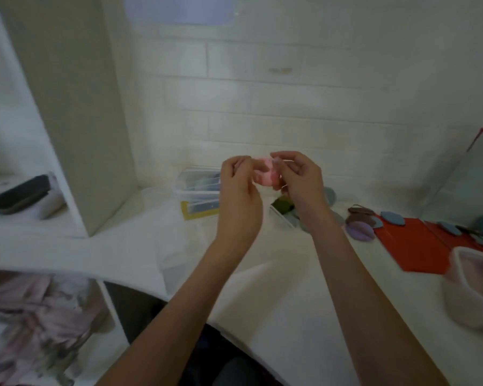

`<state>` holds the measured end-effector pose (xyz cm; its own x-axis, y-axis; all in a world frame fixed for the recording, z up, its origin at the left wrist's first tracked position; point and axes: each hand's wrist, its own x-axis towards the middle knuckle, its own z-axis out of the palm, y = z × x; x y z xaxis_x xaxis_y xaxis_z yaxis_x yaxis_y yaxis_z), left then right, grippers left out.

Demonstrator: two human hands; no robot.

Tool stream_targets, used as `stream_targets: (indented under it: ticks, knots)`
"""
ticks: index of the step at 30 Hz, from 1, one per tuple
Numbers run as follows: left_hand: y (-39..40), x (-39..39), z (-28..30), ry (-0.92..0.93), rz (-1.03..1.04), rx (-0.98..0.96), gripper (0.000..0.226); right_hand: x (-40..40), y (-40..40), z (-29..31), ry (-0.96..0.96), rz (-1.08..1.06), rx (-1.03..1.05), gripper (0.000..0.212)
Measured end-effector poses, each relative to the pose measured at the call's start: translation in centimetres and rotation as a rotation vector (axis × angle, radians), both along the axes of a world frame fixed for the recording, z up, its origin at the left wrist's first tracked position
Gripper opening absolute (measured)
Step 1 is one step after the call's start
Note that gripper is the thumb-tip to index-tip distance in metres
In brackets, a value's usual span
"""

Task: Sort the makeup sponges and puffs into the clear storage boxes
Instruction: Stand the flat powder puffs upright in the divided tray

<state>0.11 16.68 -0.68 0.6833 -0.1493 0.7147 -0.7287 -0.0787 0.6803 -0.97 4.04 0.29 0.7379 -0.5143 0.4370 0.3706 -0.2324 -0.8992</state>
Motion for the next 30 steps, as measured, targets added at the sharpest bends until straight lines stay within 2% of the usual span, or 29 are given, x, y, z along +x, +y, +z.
stream_targets:
  ticks: [2, 5, 7, 10, 13, 15, 18, 21, 26, 28, 30]
  knots:
    - [3.0, 1.6, -0.1, 0.142, 0.016, -0.030, 0.036, 0.1, 2.0, 0.5, 0.015, 0.113, -0.010, 0.009]
    - [7.1, 3.0, 0.0, 0.511, -0.138, -0.183, 0.033, 0.5, 5.0, 0.1, 0.080, 0.306, 0.000, 0.010]
    - [8.8, 3.2, -0.1, 0.594, -0.176, -0.226, 0.027, 0.9, 6.4, -0.5, 0.137, 0.395, 0.008, 0.018]
    - [10.9, 3.6, -0.6, 0.554, -0.167, -0.233, 0.021, 1.6, 7.8, -0.9, 0.250, 0.506, -0.052, 0.033]
    - [12.8, 4.4, -1.6, 0.336, -0.132, 0.037, 0.029, 2.4, 8.9, -1.1, 0.356, 0.551, -0.167, 0.039]
    - [13.5, 4.9, -2.7, 0.264, -0.132, 0.115, 0.038, 2.7, 9.4, -1.5, 0.368, 0.535, -0.207, 0.037]
    - [13.3, 5.3, -4.5, 0.299, -0.120, -0.014, 0.034, 2.6, 9.2, -1.9, 0.344, 0.523, -0.147, 0.024]
    - [12.4, 5.4, -5.3, 0.297, -0.082, -0.079, 0.031, 2.6, 8.8, -2.1, 0.305, 0.570, -0.235, 0.019]
    - [11.2, 5.8, -5.9, 0.227, -0.023, -0.068, 0.029, 2.8, 10.0, -2.4, 0.041, 0.654, -0.317, 0.024]
    - [10.8, 5.8, -6.5, 0.220, 0.000, -0.174, 0.029, 3.1, 10.3, -2.6, 0.004, 0.602, -0.403, 0.027]
    - [10.1, 5.6, -7.1, 0.238, 0.025, -0.372, 0.029, 3.3, 10.3, -2.9, 0.011, 0.555, -0.452, 0.028]
